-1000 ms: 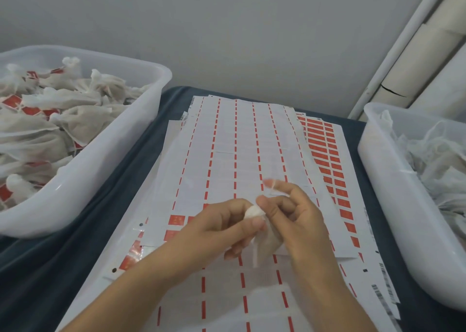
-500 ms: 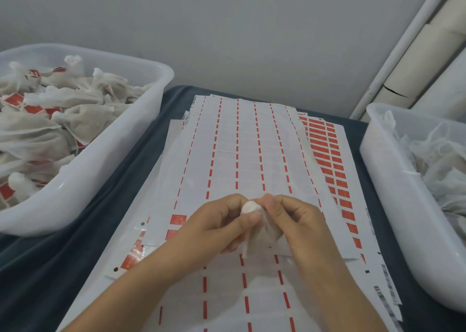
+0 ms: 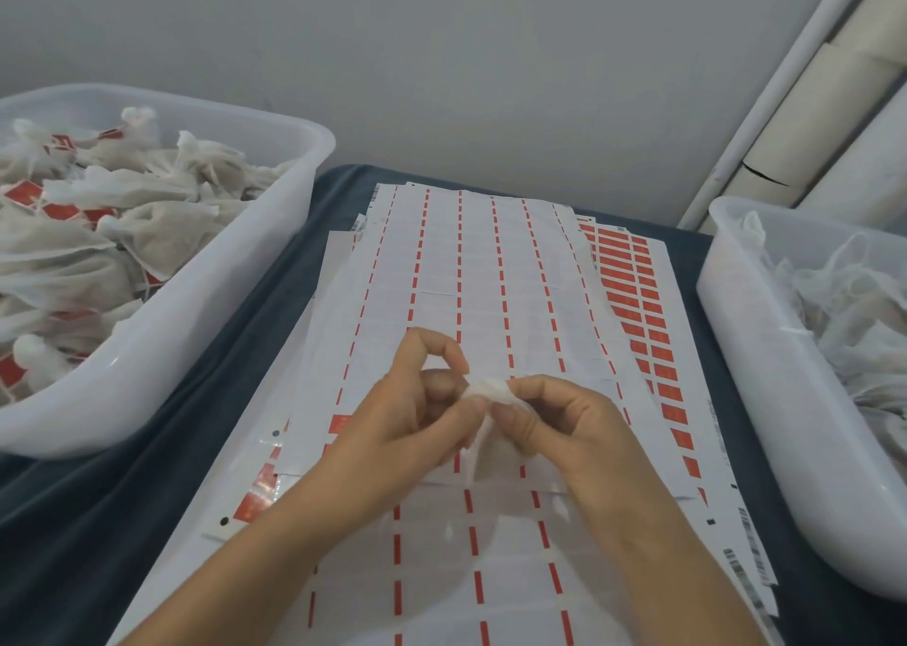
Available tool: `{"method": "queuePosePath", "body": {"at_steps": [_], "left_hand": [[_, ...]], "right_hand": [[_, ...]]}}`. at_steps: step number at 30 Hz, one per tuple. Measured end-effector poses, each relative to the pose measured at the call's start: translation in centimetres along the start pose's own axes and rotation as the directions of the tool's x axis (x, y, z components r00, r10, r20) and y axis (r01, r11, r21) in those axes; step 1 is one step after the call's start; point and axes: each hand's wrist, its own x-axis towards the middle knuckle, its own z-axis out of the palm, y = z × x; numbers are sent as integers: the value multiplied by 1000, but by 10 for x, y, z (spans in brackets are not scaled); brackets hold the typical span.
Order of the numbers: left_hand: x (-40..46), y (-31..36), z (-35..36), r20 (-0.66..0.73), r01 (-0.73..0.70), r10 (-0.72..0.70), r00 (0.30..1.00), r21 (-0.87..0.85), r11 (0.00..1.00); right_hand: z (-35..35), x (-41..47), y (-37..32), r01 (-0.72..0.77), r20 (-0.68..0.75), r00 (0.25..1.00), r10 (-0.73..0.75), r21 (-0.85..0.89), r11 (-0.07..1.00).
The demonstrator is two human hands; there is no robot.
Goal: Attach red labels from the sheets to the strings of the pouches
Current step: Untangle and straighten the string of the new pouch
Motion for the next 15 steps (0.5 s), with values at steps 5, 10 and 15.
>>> {"method": "queuePosePath", "body": {"at_steps": [5, 10, 15], "left_hand": [[0, 0, 0, 78, -49, 54, 996, -66, 997], [3, 0, -4, 97, 146, -119, 988, -348, 926], [4, -1, -2, 43, 217, -222, 974, -457, 863]], "right_hand": [[-6, -2, -5, -127, 345, 939, 12, 313, 941], [-7, -3, -7, -252, 446, 894, 44, 418, 873], [-1, -3, -5, -290, 425, 904, 36, 550, 783]]}}
